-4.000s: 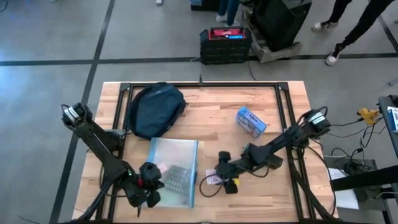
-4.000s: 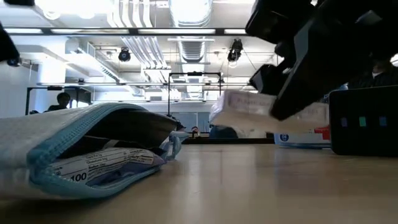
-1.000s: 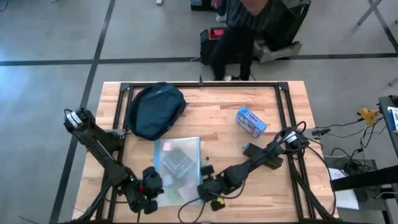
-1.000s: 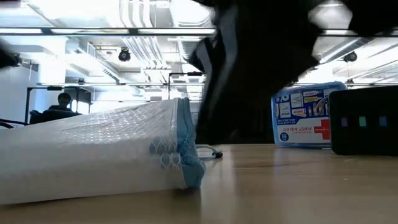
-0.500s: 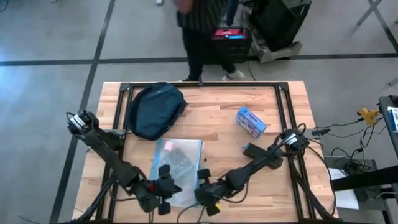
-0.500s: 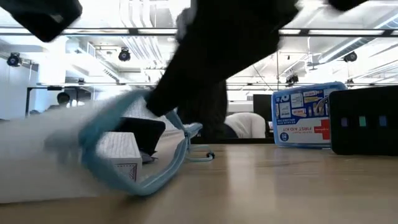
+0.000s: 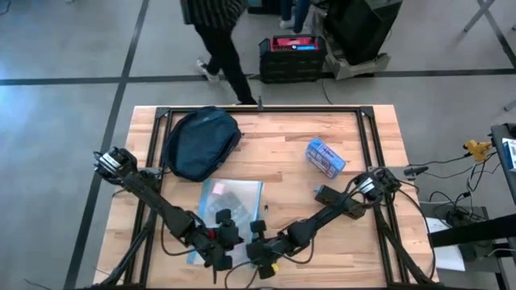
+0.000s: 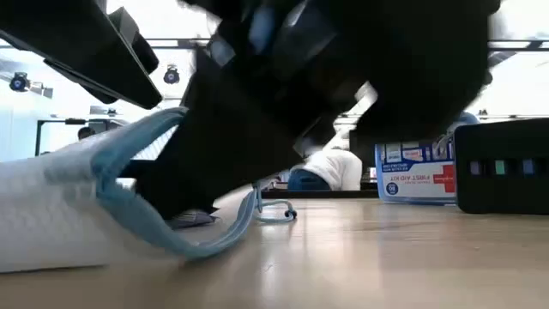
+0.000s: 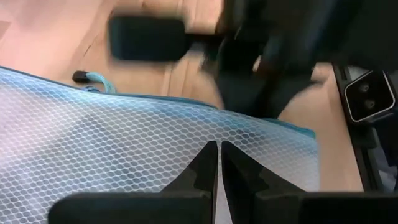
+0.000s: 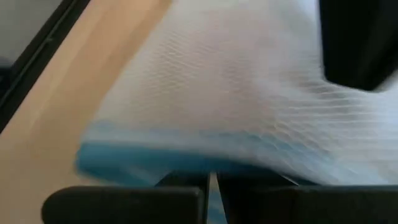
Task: Unpack backpack
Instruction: Put the white playing cards into the transparent zip bag, then close the transparent zip bag
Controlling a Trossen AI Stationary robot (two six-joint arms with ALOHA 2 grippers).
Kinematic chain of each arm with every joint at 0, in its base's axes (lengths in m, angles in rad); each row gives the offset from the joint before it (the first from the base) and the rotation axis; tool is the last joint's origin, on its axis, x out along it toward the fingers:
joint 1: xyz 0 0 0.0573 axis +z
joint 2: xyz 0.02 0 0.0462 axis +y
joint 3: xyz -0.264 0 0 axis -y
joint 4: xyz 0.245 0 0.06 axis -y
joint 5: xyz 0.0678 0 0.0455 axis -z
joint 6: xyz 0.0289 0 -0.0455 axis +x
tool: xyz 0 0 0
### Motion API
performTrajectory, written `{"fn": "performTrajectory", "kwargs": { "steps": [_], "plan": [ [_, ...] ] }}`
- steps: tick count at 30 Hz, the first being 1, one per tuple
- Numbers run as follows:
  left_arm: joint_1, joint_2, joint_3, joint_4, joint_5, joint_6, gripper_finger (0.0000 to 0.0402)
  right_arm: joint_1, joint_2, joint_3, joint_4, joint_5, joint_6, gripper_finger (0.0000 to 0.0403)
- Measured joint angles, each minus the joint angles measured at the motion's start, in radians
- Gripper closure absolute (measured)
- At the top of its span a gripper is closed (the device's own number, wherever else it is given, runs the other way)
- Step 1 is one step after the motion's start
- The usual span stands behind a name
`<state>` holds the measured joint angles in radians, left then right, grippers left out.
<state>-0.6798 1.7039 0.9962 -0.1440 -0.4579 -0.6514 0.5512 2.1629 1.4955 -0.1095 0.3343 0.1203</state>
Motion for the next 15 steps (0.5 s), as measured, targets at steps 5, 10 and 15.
{"fn": "performTrajectory", "kwargs": {
  "steps": [5,10,15],
  "plan": [
    [0.078,0.013,-0.004,0.006,-0.001,0.02,0.0396,0.021,-0.12,-0.139,-0.148,0.137,0.08,0.0396],
    [0.189,0.018,-0.004,0.051,0.059,0.166,0.0396,-0.006,-0.287,-0.361,-0.008,0.137,0.204,0.0393],
    [0.275,0.074,-0.003,0.127,0.194,0.24,0.0396,-0.082,-0.341,-0.526,0.277,0.141,0.179,0.0376]
  ]
}}
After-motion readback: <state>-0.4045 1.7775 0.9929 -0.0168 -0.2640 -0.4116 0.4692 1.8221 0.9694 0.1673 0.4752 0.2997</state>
